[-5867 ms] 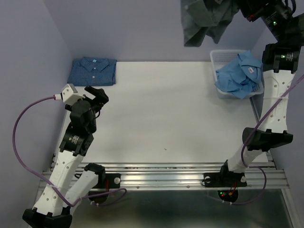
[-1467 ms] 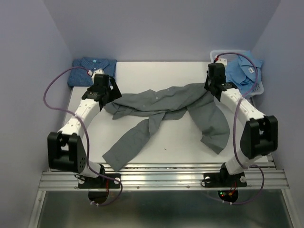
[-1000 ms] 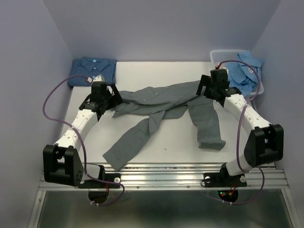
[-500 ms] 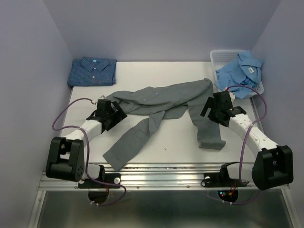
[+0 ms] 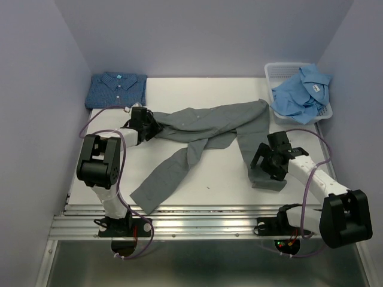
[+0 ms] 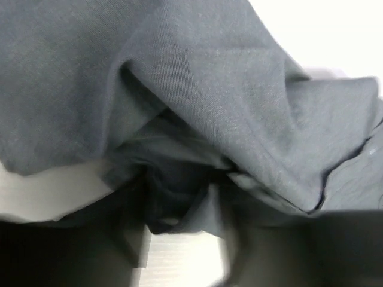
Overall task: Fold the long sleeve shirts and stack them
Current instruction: Flatten the shirt out
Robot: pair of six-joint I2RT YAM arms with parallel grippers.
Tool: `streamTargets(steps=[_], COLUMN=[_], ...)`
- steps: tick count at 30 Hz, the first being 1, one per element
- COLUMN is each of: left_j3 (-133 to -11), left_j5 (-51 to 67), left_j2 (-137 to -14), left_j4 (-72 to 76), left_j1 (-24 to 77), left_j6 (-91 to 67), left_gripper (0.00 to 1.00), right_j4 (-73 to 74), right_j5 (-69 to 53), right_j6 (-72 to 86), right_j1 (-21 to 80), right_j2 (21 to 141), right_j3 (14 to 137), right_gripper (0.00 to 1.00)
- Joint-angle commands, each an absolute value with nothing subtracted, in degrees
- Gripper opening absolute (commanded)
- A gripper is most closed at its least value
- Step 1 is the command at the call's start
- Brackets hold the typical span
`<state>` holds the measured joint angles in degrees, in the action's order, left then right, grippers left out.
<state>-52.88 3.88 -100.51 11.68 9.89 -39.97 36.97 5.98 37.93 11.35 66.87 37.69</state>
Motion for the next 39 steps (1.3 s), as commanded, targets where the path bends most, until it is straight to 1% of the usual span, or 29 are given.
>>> streamTargets(steps=[1, 2, 5, 7, 9, 10, 11, 16, 17, 20, 21, 23, 24, 28, 29, 30, 31, 33, 35, 36, 39], left_j3=[-56.9, -57.1, -56.7, -56.5, -56.4, -56.6, -56.8, -57.4, -58.8, -62.0, -64.2, -67.3, -68.3, -72.9, -74.7, -75.7, -76.6, -78.7, -80.7, -81.1, -81.9], left_j5=[8.9, 9.0, 9.1, 8.4, 7.9, 7.8, 7.6, 8.5, 9.1, 11.2, 11.9, 13.4, 13.8, 14.2, 14.2, 14.2, 13.7, 13.3, 11.3, 11.6, 14.5], left_j2=[-104.0, -104.1, -101.3, -98.7, -94.3, -92.6, -88.9, -76.6, -73.2, -69.0, -66.4, -63.9, -61.5, -56.0, -54.0, -52.9, -51.9, -48.4, -44.7, -43.5, -39.0], left_j4=[12.6, 12.3, 12.1, 10.8, 9.5, 8.9, 7.5, 7.1, 6.9, 5.7, 5.5, 5.4, 5.4, 4.5, 4.2, 3.6, 2.6, 1.8, 0.6, 0.6, 1.5], left_j1=[10.9, 11.1, 11.5, 11.5, 11.5, 11.5, 11.6, 12.8, 13.2, 14.5, 14.7, 14.9, 14.9, 14.9, 14.9, 14.9, 14.9, 14.9, 14.9, 14.9, 14.9], left_j6=[-37.9, -37.6, -37.4, -36.6, -36.0, -35.7, -35.2, -33.2, -32.7, -30.7, -30.2, -30.1, -30.1, -29.8, -29.3, -29.1, -29.1, -28.7, -29.0, -29.1, -30.7], left_gripper=[0.06, 0.00, 0.00, 0.00, 0.00, 0.00, 0.00, 0.00, 0.00, 0.00, 0.00, 0.00, 0.00, 0.00, 0.00, 0.00, 0.00, 0.00, 0.00, 0.00, 0.00], right_j4=[30.7, 29.2, 23.7, 22.4, 20.7, 20.2, 19.5, 14.6, 12.0, 5.4, 3.7, 2.6, 2.5, -6.4, -6.5, -6.6, -6.5, -6.6, -6.8, -6.6, -6.6], right_j5=[5.9, 7.2, 6.0, 5.0, 6.2, 7.4, 10.5, 18.8, 19.8, 22.5, 23.9, 26.3, 28.6, 30.1, 29.3, 29.3, 28.3, 27.6, 27.9, 28.3, 28.0], right_j6=[38.6, 39.1, 37.6, 36.9, 35.9, 35.0, 34.2, 30.2, 29.5, 25.9, 23.4, 21.5, 20.8, 13.7, 11.0, 11.0, 8.3, 4.9, 0.6, -3.2, -6.2], right_j1=[11.5, 11.5, 11.5, 11.5, 11.5, 11.5, 11.5, 11.5, 11.5, 11.5, 11.5, 11.5, 11.5, 11.5, 11.5, 11.5, 11.5, 11.5, 11.5, 11.5, 11.5], right_j2=[68.3, 69.1, 74.0, 76.5, 77.5, 77.0, 76.2, 68.0, 65.4, 61.1, 60.3, 59.2, 58.9, 56.3, 56.5, 56.5, 57.0, 57.9, 59.2, 59.6, 60.6], right_j3=[36.2, 36.0, 36.2, 36.6, 36.3, 36.4, 36.8, 43.8, 47.9, 54.3, 58.3, 63.7, 69.2, 76.8, 81.3, 81.4, 86.3, 91.6, 99.3, 101.8, 109.9], right_gripper=[1.00, 1.00, 0.98, 0.76, 0.26, 0.04, 0.01, 0.01, 0.01, 0.01, 0.01, 0.01, 0.01, 0.01, 0.01, 0.01, 0.01, 0.01, 0.01, 0.01, 0.01])
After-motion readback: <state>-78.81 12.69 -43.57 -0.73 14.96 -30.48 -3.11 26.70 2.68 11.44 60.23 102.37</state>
